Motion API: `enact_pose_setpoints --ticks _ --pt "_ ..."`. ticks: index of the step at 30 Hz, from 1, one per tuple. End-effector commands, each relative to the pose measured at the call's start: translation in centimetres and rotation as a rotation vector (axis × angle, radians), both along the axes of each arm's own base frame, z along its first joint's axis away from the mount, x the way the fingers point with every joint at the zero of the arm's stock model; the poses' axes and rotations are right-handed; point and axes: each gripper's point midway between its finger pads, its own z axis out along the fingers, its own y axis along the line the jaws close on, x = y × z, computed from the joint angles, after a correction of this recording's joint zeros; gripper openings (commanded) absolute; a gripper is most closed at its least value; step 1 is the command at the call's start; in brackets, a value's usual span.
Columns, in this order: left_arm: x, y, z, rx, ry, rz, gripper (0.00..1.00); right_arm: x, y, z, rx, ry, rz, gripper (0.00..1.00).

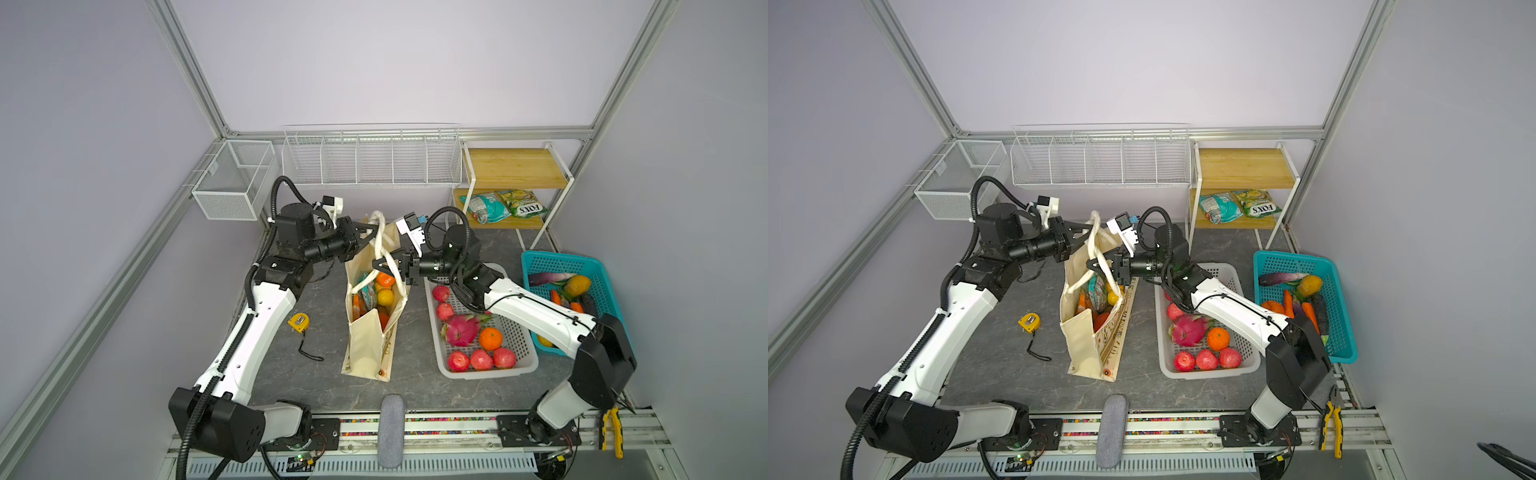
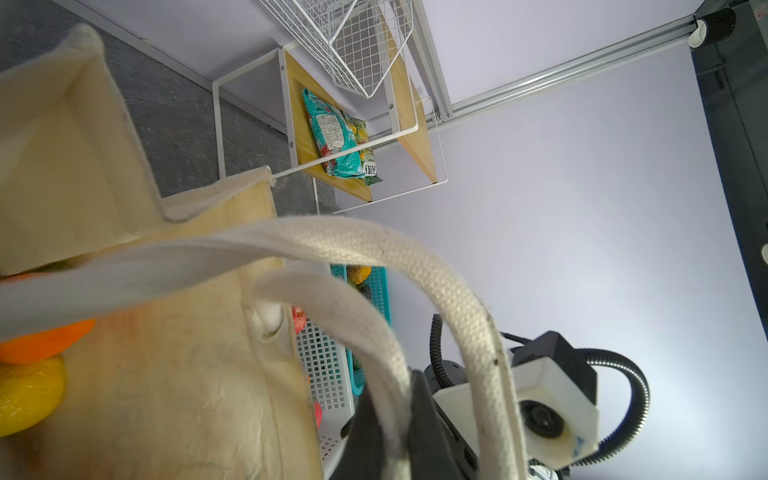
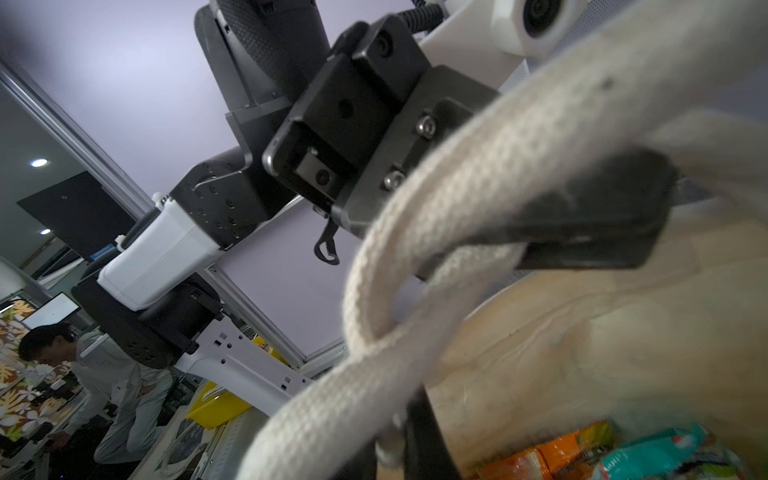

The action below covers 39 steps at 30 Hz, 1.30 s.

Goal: Place the food into the grocery bag and tie it

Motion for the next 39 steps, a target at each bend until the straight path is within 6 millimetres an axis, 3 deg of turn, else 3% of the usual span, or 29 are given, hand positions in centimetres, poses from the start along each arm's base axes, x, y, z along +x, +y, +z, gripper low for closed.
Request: enact_pose_setpoints --ticks 1,7,13,26,31,33,39 --pt "-0.5 1.6 0.0 0.014 -0.006 0.042 0.0 0.8 -1.5 -2.4 -0.109 -0.033 -0.089 0.07" --pt "-0.7 4.0 0.1 0.017 -0.004 0.106 0.0 1.7 -3.2 -3.8 -0.188 -0.056 -0.188 0.07" --pt "-0.7 5.9 -0.4 0.017 0.012 0.171 0.0 3.3 -5.1 -3.7 -0.182 -0.089 -0.334 0.07" --pt "-0.1 10.3 -4.0 0.018 0.115 0.368 0.0 7.5 -10.1 -4.8 -0.197 -0.051 -0.73 0.07" --pt "-0.3 12.9 -5.7 0.049 0.18 0.488 0.0 8.6 -13.2 -5.8 -0.229 -0.014 -0.9 0.07" --pt "-0.4 13.0 -6.0 0.058 0.187 0.495 0.0 8.3 -12.7 -5.8 -0.246 -0.043 -0.864 0.07" --pt "-0.1 12.4 -6.2 0.036 0.188 0.463 0.0 5.5 -8.6 -6.3 -0.328 -0.228 -0.567 0.21"
